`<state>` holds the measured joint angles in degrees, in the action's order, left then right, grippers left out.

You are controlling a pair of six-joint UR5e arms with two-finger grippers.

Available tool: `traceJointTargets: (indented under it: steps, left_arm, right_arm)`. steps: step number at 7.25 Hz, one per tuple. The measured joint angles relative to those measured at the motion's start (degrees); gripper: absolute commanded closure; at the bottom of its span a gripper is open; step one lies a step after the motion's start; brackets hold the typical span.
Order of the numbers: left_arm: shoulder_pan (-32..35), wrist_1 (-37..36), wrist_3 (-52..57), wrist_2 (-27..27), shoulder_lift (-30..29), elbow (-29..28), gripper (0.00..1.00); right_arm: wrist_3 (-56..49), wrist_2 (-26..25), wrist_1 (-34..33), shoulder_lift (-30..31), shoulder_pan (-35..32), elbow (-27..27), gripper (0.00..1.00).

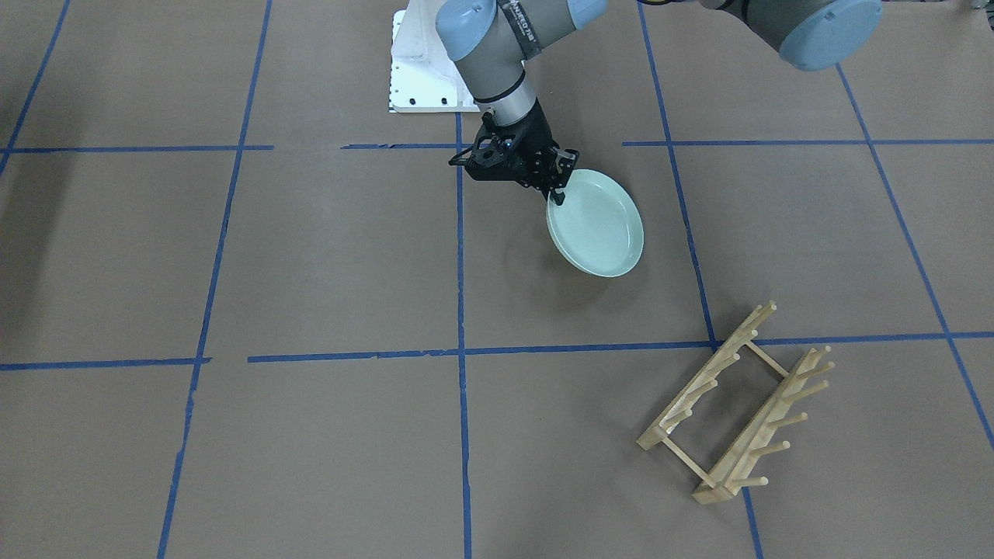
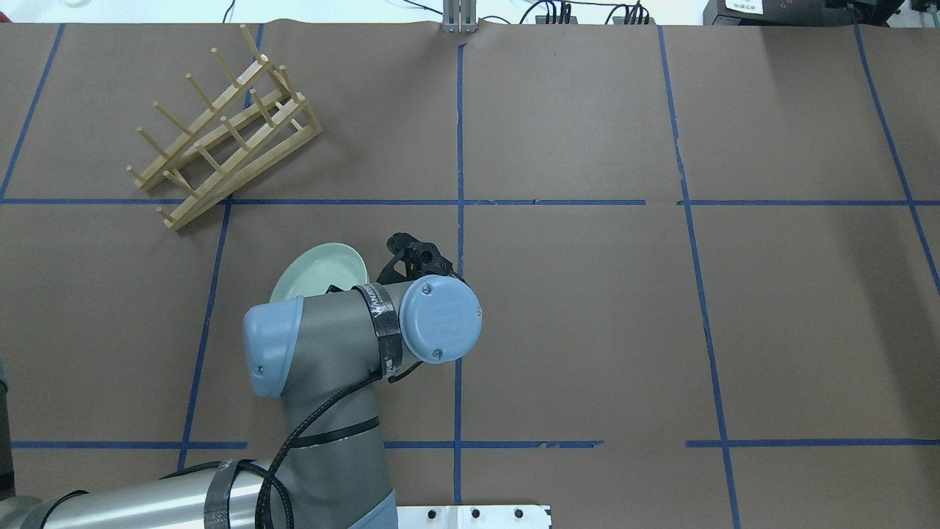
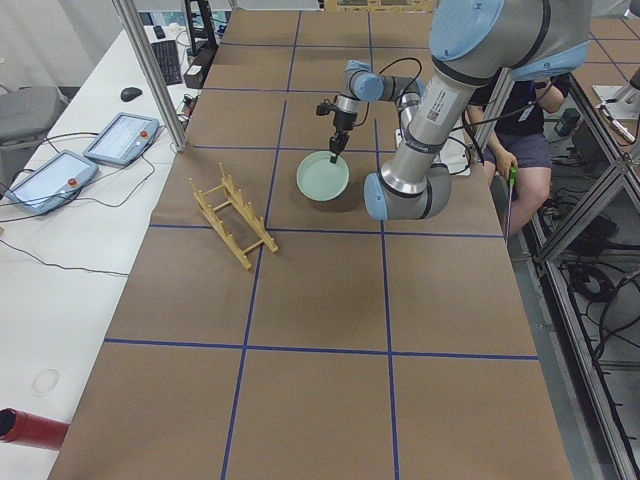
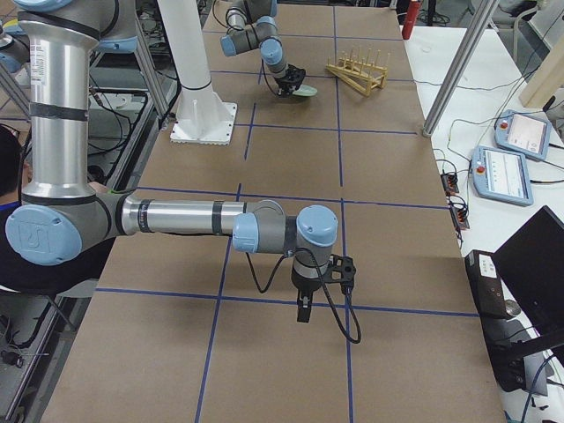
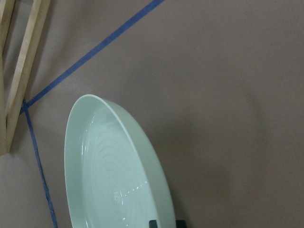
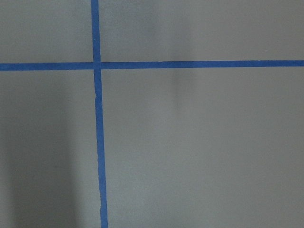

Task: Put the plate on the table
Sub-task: 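Carry the plate toward the robot and lower it flat onto the table, then open the left gripper and withdraw the left arm away from the plate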

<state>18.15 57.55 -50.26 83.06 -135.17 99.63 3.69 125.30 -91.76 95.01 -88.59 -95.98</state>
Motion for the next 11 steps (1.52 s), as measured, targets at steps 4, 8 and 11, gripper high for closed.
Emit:
traceJointTargets:
  steps: [4,8,11]
  left_arm:
    - [3.09,0.85,0.43,0.6,-0.23,5.3,0.0]
    - [27.0,4.5,19.65,20.04,0.51,11.22,0.0]
    - [44.25,19.24,35.12,37.28,12.41,10.97,0.0]
  right_arm:
    - [-0.01,-0.05,0.0,0.0,0.0,0.0,0.0]
    - [-0.08,-0.05,0.0,0.0,0.01,0.0,0.0]
    - [-0.03,-0.06,0.0,0.0,0.0,0.0,0.0]
